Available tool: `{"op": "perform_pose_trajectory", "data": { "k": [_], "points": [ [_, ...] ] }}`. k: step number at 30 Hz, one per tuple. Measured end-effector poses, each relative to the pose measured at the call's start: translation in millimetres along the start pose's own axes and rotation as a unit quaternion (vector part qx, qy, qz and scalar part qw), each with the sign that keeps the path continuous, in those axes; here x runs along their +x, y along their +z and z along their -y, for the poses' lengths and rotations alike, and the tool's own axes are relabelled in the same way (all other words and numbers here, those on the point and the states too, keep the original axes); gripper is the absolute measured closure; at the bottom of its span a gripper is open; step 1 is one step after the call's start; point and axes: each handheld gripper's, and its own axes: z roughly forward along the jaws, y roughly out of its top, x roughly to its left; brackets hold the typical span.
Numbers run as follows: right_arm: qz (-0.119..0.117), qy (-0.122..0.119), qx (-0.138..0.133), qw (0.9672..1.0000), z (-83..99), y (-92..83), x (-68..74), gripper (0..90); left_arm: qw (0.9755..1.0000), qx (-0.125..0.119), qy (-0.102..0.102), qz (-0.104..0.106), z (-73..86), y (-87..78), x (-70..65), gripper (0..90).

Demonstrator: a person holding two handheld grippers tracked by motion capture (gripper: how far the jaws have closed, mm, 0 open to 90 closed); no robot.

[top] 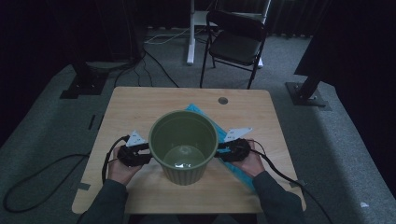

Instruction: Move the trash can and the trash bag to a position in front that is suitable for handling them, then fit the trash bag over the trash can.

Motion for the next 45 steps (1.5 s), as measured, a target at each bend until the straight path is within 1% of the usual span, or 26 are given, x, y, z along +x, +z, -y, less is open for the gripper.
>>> {"op": "perform_pose_trajectory", "data": {
  "k": [2, 4, 6, 8, 10, 11, 13, 14, 15, 16, 17, 19, 21, 23, 25, 27, 29, 32, 33, 34, 38, 40, 41, 42, 43, 45],
  "points": [
    [-0.001, 0.002, -0.001, 1.0, -3.3, 4.2, -1.1, 59.4, 1.0, -0.003, -0.006, -0.007, 0.4, 0.5, 5.9, 53.0],
    [0.001, -0.002, 0.0, 1.0, -6.4, 8.5, -1.9, 56.9, 0.9998, -0.005, -0.012, -0.012, 1.2, 0.8, 11.6, 51.2],
    [0.011, -0.002, 0.004, 0.9999, -8.4, 13.2, -4.6, 54.6, 0.9996, -0.005, -0.02, -0.018, 2.3, 1.2, 16.8, 50.2],
    [0.032, 0.009, 0.015, 0.9993, -7.2, 19.1, -10.8, 52.7, 0.9994, -0.004, -0.025, -0.024, 4.3, 0.7, 21.6, 49.4],
    [0.056, 0.019, 0.034, 0.9977, -3.3, 26.1, -16.6, 51.1, 0.999, -0.004, -0.033, -0.03, 6.3, -0.3, 26.0, 48.9],
    [0.056, 0.019, 0.034, 0.9977, -3.3, 26.1, -16.6, 51.1, 0.999, -0.004, -0.033, -0.03, 6.3, -0.3, 26.0, 48.5],
    [0.078, 0.027, 0.055, 0.9951, 4.2, 35.0, -21.9, 48.7, 0.9986, -0.006, -0.039, -0.035, 7.9, -0.9, 30.2, 48.3],
    [0.083, 0.028, 0.061, 0.9942, 6.0, 37.1, -22.9, 47.8, 0.9984, -0.006, -0.042, -0.036, 8.4, -0.9, 31.7, 48.2],
    [0.094, 0.031, 0.073, 0.9924, 7.9, 40.5, -23.8, 47.1, 0.9984, -0.006, -0.044, -0.036, 8.7, -0.8, 32.2, 48.2],
    [0.099, 0.027, 0.077, 0.9918, 8.6, 42.5, -24.0, 46.8, 0.9983, -0.006, -0.045, -0.036, 8.8, -0.5, 32.7, 48.2],
    [0.103, 0.028, 0.081, 0.991, 9.3, 45.0, -23.2, 46.7, 0.9983, -0.006, -0.045, -0.036, 8.7, -0.2, 32.5, 48.0],
    [0.102, 0.027, 0.089, 0.9904, 11.4, 50.9, -23.8, 46.8, 0.9985, -0.004, -0.041, -0.036, 8.4, 0.3, 31.8, 47.7],
    [0.111, 0.025, 0.103, 0.9882, 13.8, 56.1, -24.8, 46.7, 0.9986, -0.003, -0.036, -0.037, 8.1, 0.9, 30.3, 47.5],
    [0.114, 0.026, 0.11, 0.9869, 15.7, 60.7, -25.9, 46.7, 0.9988, -0.001, -0.034, -0.035, 8.3, 1.4, 30.3, 47.3],
    [0.114, 0.028, 0.114, 0.9865, 16.8, 63.3, -27.1, 46.9, 0.9987, -0.002, -0.036, -0.035, 8.6, 1.2, 30.4, 47.3],
    [0.118, 0.03, 0.121, 0.9852, 18.0, 65.6, -28.2, 47.6, 0.9987, -0.003, -0.039, -0.033, 8.8, 0.6, 30.8, 47.2],
    [0.115, 0.034, 0.12, 0.9855, 18.3, 65.4, -29.6, 48.2, 0.9988, -0.003, -0.04, -0.029, 8.9, 0.0, 30.6, 47.2],
    [0.11, 0.039, 0.115, 0.9865, 20.5, 63.8, -32.0, 48.8, 0.9989, -0.002, -0.038, -0.028, 8.7, 0.1, 29.8, 47.0],
    [0.106, 0.049, 0.113, 0.9866, 23.2, 61.2, -35.1, 48.7, 0.999, -0.002, -0.035, -0.028, 8.5, 0.3, 29.0, 47.0],
    [0.107, 0.052, 0.113, 0.9864, 24.5, 59.7, -36.7, 48.8, 0.999, -0.002, -0.035, -0.026, 8.3, 0.5, 28.7, 47.0],
    [0.106, 0.063, 0.119, 0.9852, 29.2, 52.7, -41.7, 50.4, 0.9991, -0.001, -0.036, -0.025, 8.5, 1.1, 28.5, 46.5],
    [0.108, 0.065, 0.125, 0.9841, 31.7, 48.3, -43.7, 51.1, 0.999, -0.002, -0.036, -0.025, 9.0, 0.9, 28.7, 46.5],
    [0.108, 0.065, 0.125, 0.9841, 31.7, 48.3, -43.7, 51.1, 0.999, -0.002, -0.036, -0.025, 9.0, 0.9, 28.7, 46.5],
    [0.112, 0.066, 0.13, 0.983, 32.9, 45.8, -44.7, 51.5, 0.999, -0.001, -0.036, -0.026, 9.2, 0.7, 28.8, 46.5],
    [0.114, 0.066, 0.134, 0.9822, 35.0, 42.2, -47.0, 54.0, 0.999, -0.002, -0.037, -0.026, 9.3, 0.5, 29.0, 46.5],
    [0.116, 0.07, 0.137, 0.9812, 37.7, 38.0, -49.3, 55.9, 0.999, -0.004, -0.038, -0.025, 9.4, 0.0, 29.4, 46.4]
  ]
}}
